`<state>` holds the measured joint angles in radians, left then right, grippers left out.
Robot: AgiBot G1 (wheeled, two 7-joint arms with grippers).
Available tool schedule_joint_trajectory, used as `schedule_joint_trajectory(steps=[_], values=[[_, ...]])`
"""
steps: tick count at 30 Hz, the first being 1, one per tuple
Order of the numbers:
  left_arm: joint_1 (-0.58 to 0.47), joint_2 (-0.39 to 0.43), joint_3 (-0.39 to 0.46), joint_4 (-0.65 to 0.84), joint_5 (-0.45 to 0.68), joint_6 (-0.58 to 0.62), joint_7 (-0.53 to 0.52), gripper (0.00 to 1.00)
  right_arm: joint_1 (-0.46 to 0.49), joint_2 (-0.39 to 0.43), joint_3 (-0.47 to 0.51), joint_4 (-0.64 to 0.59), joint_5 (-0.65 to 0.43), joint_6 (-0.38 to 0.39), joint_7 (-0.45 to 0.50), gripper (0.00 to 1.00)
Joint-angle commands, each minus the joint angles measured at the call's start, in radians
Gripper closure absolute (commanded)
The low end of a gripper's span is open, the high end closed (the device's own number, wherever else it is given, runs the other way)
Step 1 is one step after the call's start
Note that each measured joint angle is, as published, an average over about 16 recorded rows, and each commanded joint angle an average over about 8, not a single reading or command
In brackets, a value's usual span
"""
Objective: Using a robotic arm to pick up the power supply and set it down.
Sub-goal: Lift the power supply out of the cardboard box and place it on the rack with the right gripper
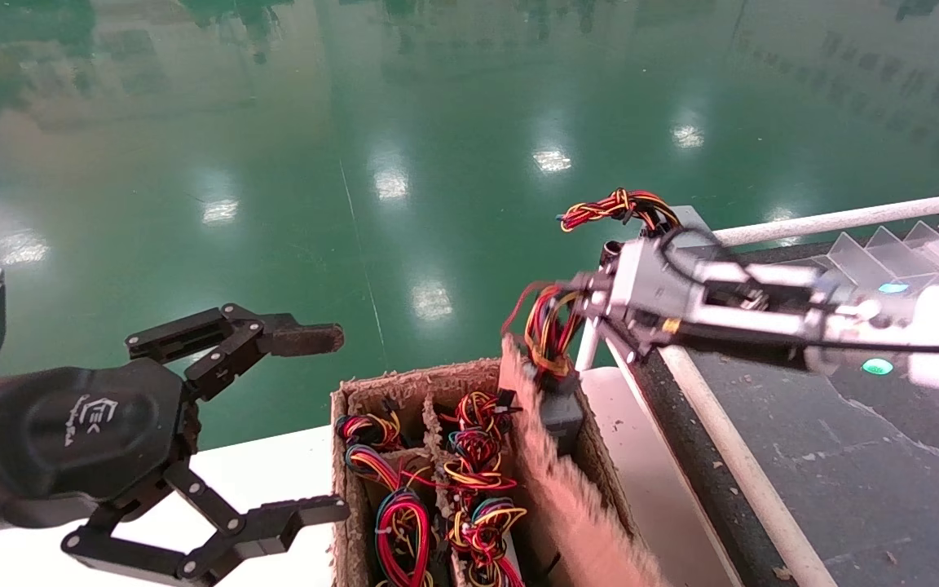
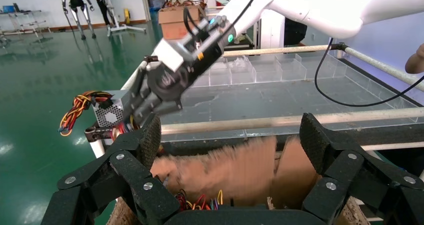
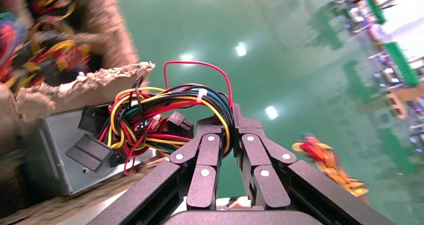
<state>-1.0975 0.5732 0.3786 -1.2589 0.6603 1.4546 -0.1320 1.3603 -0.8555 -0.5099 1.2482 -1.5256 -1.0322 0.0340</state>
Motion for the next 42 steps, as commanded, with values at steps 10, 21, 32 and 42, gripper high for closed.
schedule_joint_trajectory(steps=[10, 21, 32, 42], values=[[0.0, 0.0, 0.0, 0.0, 0.0, 0.0, 0.0, 0.0, -0.017, 0.029, 0.029, 0.038, 0.045, 0.006, 0.013, 1.0], [0.0, 0.0, 0.0, 0.0, 0.0, 0.0, 0.0, 0.0, -0.058, 0.048, 0.071, 0.034, 0.108, 0.042, 0.054, 1.0], [0.0, 0.0, 0.0, 0.0, 0.0, 0.0, 0.0, 0.0, -0.032, 0.074, 0.133, 0.057, 0.173, 0.069, 0.057, 1.0], [0.0, 0.0, 0.0, 0.0, 0.0, 0.0, 0.0, 0.0, 0.051, 0.075, 0.175, 0.031, 0.194, 0.089, 0.031, 1.0]])
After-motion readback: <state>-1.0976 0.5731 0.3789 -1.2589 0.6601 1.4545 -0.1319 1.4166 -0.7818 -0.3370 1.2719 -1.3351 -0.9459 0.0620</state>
